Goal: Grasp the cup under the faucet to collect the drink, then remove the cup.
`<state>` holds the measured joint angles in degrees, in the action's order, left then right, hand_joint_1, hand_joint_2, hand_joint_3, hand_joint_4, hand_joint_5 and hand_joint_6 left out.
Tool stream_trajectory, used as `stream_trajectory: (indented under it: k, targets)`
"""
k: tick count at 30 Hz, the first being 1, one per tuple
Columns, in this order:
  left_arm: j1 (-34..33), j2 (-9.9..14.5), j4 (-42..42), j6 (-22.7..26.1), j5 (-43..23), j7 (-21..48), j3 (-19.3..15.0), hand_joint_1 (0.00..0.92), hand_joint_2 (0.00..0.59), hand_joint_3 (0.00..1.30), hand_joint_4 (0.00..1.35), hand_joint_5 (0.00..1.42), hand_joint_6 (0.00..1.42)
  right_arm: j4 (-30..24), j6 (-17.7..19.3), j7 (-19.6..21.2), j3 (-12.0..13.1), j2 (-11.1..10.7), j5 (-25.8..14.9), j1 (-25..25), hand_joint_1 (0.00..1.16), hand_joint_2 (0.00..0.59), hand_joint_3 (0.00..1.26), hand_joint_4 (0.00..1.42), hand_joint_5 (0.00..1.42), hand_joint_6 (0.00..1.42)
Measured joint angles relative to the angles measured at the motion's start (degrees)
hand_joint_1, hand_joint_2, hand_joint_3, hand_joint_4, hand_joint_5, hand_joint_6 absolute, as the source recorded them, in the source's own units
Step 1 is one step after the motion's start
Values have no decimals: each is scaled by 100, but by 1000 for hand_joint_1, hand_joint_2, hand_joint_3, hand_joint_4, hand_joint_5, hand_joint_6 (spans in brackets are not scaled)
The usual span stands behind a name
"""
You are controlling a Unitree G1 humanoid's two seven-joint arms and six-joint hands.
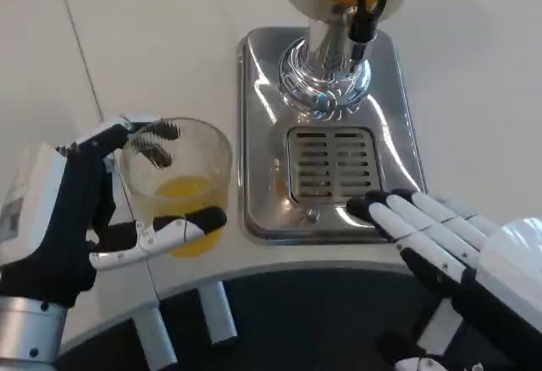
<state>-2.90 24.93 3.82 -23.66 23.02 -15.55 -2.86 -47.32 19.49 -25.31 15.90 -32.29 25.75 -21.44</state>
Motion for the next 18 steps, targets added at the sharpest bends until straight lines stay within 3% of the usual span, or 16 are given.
stream_trajectory:
  k: [12, 18]
  targets:
    - [717, -253, 1061, -15, -65, 442, -214, 581, 39, 1207, 1192, 1424, 1424, 218, 1174, 114, 678, 16, -277, -635, 78, 475, 0, 0, 0, 33]
    - [1189, -388, 1504, -146, -44, 618, -230, 581, 39, 1207, 1192, 1424, 1424, 228, 1536, 134, 725, 73, -305, -647, 71, 493, 0, 0, 0, 33]
